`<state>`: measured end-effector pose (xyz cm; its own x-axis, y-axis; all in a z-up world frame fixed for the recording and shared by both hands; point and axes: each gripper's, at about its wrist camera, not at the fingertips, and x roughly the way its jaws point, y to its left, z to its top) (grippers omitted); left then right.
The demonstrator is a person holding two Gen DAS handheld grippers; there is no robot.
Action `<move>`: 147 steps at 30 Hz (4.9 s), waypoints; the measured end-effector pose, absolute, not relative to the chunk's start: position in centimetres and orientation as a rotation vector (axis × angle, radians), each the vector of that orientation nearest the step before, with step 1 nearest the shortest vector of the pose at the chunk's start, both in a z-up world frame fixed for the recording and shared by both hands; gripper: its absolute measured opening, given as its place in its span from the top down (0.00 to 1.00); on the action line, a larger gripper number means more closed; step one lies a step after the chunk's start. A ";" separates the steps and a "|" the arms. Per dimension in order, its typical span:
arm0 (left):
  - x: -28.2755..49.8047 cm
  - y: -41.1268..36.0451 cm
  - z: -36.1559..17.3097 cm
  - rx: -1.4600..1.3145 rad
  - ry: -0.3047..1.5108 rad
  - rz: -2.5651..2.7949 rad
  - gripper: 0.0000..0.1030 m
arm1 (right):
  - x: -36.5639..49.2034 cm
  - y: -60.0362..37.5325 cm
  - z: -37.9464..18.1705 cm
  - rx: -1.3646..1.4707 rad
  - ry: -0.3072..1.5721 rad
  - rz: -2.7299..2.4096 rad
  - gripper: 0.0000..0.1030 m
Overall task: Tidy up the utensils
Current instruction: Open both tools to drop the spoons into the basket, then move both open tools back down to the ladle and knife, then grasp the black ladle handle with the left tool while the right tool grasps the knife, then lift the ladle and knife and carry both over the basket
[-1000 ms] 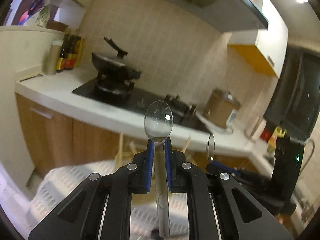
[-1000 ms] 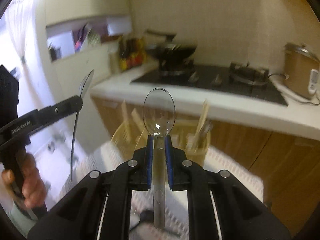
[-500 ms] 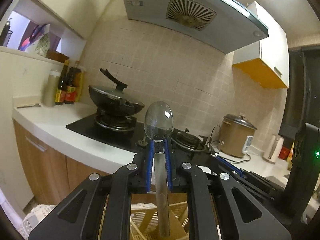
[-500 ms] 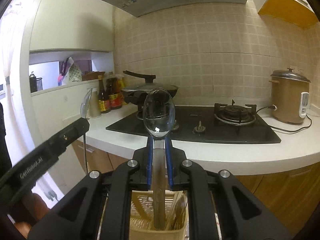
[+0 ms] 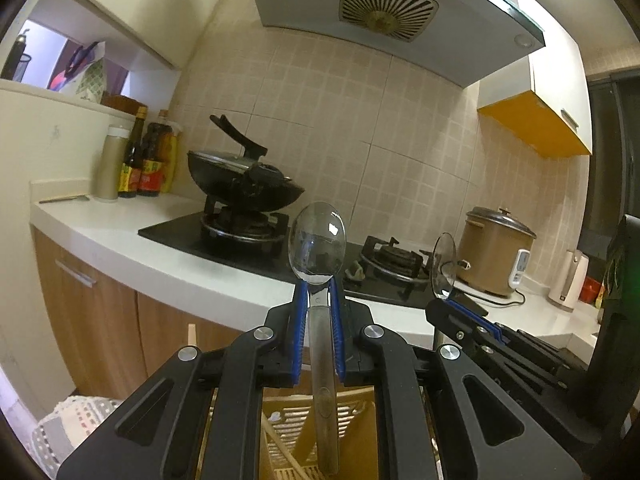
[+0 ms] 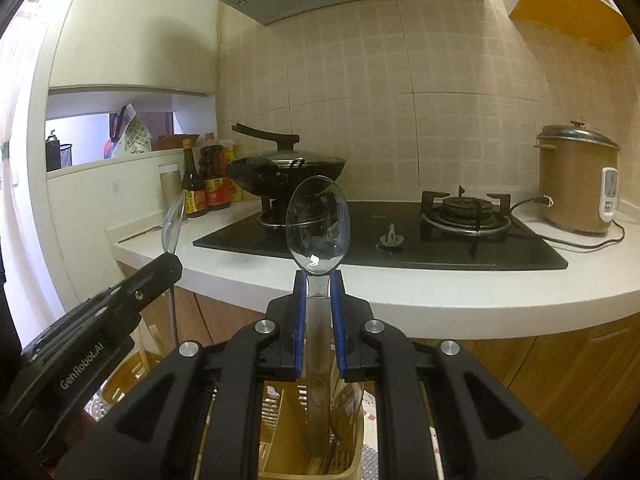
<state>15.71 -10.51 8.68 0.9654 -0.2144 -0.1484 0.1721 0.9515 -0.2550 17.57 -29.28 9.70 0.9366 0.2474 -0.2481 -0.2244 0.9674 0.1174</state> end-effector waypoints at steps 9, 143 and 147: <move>14.2 -9.3 8.2 -0.235 0.212 -0.247 0.74 | 15.6 -30.0 9.4 0.106 0.313 0.262 0.75; 10.0 -8.6 14.4 -0.192 0.323 -0.410 0.96 | 9.9 -26.9 14.6 0.046 0.430 0.373 0.91; 11.5 -9.6 14.9 -0.238 0.246 -0.401 0.96 | 10.9 -26.4 15.3 -0.018 0.263 0.338 0.91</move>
<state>11.55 -9.58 14.86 0.8919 -0.4109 -0.1887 0.3537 0.8940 -0.2750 10.86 -26.36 15.26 0.9099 0.3252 -0.2577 -0.3298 0.9437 0.0267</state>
